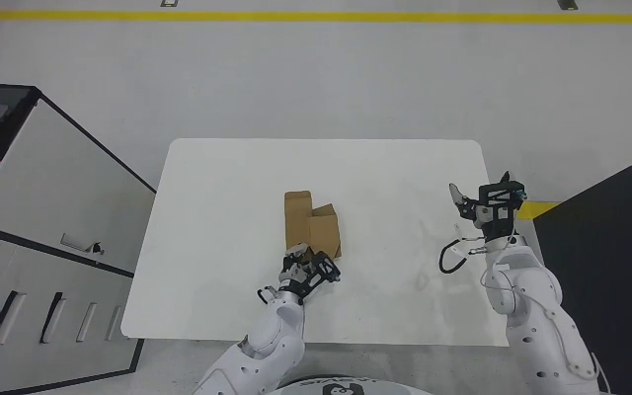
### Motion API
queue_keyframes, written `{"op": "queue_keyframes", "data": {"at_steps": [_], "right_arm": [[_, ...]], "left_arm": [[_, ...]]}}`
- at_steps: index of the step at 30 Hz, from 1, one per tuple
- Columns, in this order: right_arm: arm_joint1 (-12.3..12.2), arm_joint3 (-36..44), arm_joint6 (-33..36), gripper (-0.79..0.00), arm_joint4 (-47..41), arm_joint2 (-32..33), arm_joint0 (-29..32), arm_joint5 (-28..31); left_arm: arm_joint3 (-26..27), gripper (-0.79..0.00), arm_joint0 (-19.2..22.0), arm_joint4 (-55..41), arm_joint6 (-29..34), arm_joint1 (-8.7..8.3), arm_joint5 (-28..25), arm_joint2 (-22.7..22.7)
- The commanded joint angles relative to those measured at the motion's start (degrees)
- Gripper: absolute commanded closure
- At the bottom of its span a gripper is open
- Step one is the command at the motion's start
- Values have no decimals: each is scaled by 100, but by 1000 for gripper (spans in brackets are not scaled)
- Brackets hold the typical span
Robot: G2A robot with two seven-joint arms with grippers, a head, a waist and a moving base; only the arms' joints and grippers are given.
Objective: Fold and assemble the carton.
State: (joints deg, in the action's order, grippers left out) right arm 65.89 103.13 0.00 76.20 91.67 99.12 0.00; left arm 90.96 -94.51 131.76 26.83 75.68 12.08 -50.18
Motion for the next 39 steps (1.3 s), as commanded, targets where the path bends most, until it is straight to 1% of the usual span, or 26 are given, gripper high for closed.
{"op": "queue_keyframes", "data": {"at_steps": [1,4,7,8,9,13,17,20,26,30,31,39], "right_arm": [[0,0,0,-785,0,0,0,0],[0,0,0,-785,0,0,0,0],[0,0,0,-785,0,0,0,0],[0,0,0,-785,0,0,0,0],[0,0,0,-785,0,0,0,0],[0,0,0,-785,0,0,0,0],[0,0,0,-785,0,0,0,0],[0,0,0,-785,0,0,0,0],[0,0,0,-785,0,0,0,0],[0,0,0,-785,0,0,0,0],[0,0,0,-785,0,0,0,0],[0,0,0,-785,0,0,0,0]], "left_arm": [[11,-336,-24,-63,-11,7,33,-30],[13,-314,-51,-131,-47,16,57,-65],[6,-262,-72,-157,-82,25,74,-93],[5,-175,-78,-166,-95,28,79,-101],[9,0,-88,-199,-88,32,108,-118],[76,0,-127,-175,-96,39,201,-179],[336,0,-228,11,-135,11,257,-330],[682,0,-365,214,-235,-34,192,-475],[1562,0,-729,652,-446,-140,-206,-754],[2051,0,-942,937,-567,-187,-453,-812],[2105,0,-976,1078,-528,-196,-529,-821],[2101,0,-970,1064,-541,-196,-531,-826]]}}
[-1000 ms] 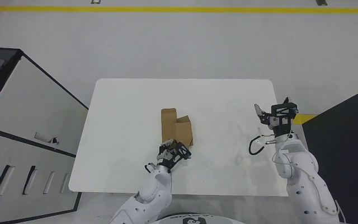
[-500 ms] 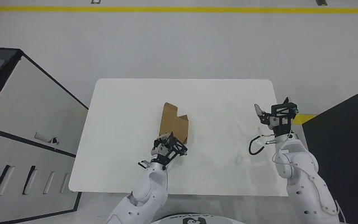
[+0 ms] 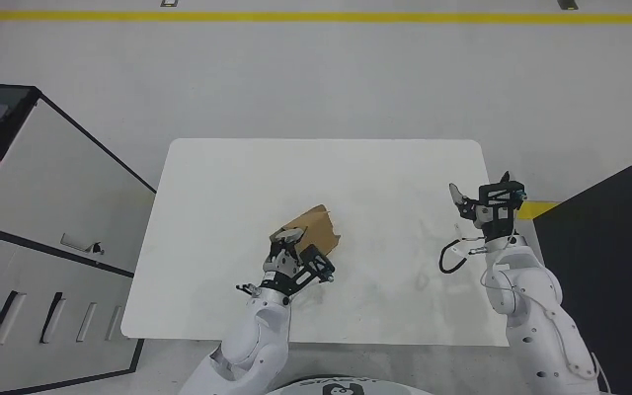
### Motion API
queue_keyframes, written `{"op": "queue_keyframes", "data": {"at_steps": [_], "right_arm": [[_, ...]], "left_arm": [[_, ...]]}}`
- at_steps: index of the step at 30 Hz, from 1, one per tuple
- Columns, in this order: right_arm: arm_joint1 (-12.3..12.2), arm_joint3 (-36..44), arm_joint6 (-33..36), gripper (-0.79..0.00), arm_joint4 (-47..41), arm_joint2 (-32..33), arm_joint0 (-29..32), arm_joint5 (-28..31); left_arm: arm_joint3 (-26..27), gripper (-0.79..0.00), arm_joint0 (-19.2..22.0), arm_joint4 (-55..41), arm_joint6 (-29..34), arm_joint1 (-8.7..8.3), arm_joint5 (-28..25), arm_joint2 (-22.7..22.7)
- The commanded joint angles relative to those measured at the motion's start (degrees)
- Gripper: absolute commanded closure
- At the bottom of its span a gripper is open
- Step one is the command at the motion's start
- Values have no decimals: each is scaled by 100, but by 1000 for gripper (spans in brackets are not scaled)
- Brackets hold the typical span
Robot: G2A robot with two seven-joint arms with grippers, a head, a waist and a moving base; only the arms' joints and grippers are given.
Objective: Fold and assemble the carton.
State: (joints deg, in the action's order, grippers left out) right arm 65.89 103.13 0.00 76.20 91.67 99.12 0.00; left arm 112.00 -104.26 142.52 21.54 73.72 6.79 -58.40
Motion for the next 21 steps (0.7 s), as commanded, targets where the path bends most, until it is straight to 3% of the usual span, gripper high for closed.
{"op": "queue_keyframes", "data": {"at_steps": [1,15,21], "right_arm": [[0,0,0,-785,0,0,0,0],[0,0,0,-785,0,0,0,0],[0,0,0,-785,0,0,0,0]], "left_arm": [[3,0,27,-61,-113,-2,-9,-25],[1008,0,-464,-1122,-1953,-188,-503,-853],[1046,0,-485,-1094,-2025,-195,-443,-898]]}}
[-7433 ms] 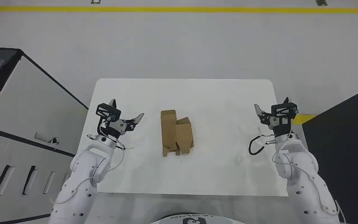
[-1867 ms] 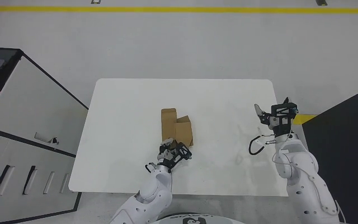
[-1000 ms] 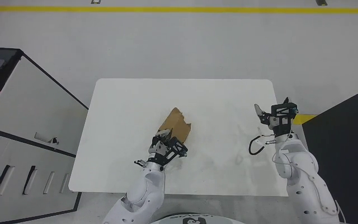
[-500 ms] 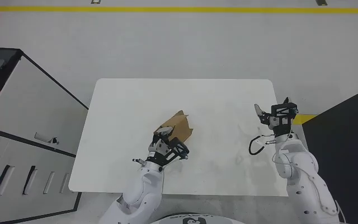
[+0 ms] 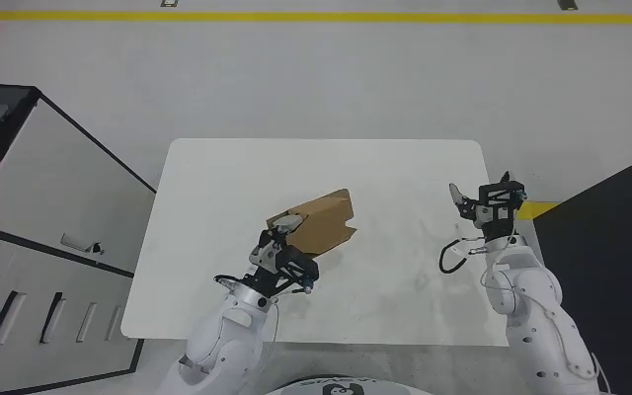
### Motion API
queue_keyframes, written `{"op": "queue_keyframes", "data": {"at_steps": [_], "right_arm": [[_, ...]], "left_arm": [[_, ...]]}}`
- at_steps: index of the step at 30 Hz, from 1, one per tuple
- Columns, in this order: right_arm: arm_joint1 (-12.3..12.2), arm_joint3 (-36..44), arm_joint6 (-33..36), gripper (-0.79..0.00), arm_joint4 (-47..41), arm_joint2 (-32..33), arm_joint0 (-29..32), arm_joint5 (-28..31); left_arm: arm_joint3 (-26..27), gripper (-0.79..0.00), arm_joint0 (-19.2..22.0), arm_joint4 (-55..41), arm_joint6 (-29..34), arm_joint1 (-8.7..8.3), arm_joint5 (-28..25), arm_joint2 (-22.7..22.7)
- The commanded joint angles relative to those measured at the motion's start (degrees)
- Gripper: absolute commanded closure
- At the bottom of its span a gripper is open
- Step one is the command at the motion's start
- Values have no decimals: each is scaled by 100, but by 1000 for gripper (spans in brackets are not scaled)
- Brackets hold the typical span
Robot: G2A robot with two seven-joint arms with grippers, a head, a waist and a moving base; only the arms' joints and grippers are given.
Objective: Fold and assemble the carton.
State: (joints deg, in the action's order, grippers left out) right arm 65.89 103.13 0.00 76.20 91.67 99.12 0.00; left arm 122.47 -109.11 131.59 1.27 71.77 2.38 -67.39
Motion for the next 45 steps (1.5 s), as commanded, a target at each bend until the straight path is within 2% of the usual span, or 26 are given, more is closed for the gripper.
{"op": "queue_keyframes", "data": {"at_steps": [1,5,14,28,32,37,41,45], "right_arm": [[0,0,0,-785,0,0,0,0],[0,0,0,-785,0,0,0,0],[0,0,0,-785,0,0,0,0],[0,0,0,-785,0,0,0,0],[0,0,0,-785,0,0,0,0],[0,0,0,-785,0,0,0,0],[0,0,0,-785,0,0,0,0],[0,0,0,-785,0,0,0,0]], "left_arm": [[-1,0,0,-1,2,0,-2,1],[105,0,32,-684,-118,10,-97,-68],[509,0,-138,-2689,-674,-37,-951,-519],[528,0,-132,-2829,-682,-35,-955,-529],[601,0,-157,-3983,-446,-13,-1068,-586],[919,0,-212,-5332,441,-2,-1119,-772],[1129,0,-246,-5742,906,-17,-1111,-941],[1216,0,-253,-5791,958,-21,-1097,-992]]}}
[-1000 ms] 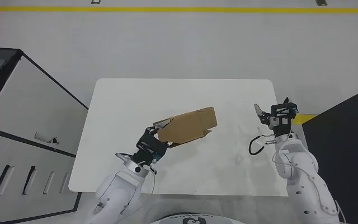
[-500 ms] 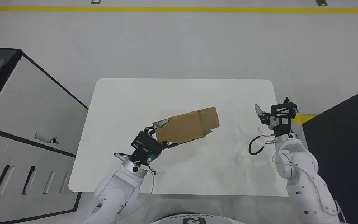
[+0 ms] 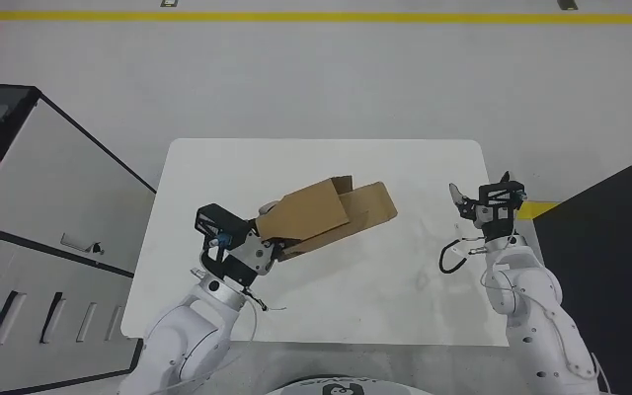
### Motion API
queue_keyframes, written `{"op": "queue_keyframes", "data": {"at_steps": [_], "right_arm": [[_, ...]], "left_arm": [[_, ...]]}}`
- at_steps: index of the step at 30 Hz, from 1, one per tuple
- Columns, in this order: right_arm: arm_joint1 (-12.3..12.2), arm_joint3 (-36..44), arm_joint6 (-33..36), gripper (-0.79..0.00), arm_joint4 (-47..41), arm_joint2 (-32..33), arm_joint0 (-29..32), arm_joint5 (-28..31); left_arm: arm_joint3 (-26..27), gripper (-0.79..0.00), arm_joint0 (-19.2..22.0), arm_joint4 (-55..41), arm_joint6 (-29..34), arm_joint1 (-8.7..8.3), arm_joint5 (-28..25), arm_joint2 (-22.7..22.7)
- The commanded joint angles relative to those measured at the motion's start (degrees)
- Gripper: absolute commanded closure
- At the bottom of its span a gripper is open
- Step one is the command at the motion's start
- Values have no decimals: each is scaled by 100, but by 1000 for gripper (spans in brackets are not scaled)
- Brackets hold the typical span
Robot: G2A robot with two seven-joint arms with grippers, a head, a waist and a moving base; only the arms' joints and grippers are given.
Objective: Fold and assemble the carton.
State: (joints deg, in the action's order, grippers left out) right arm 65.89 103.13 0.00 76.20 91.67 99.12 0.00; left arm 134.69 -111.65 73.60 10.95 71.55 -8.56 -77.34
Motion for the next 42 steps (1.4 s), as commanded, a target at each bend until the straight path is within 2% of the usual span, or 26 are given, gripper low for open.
{"op": "queue_keyframes", "data": {"at_steps": [1,9,15,24,26,35,42], "right_arm": [[0,0,0,-785,0,0,0,0],[0,0,0,-785,0,0,0,0],[0,0,0,-785,0,0,0,0],[0,0,0,-785,0,0,0,0],[0,0,0,-785,0,0,0,0],[0,0,0,-785,0,0,0,0],[0,0,0,-785,0,0,0,0]], "left_arm": [[-5,0,2,7,-9,0,-2,4],[-11,0,5,-22,-16,2,0,13],[-4,0,28,-676,17,19,140,85],[-4,0,218,-2166,708,81,905,290],[-4,0,304,-2219,881,82,1061,263],[-10,0,309,-2232,865,83,1066,264],[-77,0,378,-2867,819,98,1115,295]]}}
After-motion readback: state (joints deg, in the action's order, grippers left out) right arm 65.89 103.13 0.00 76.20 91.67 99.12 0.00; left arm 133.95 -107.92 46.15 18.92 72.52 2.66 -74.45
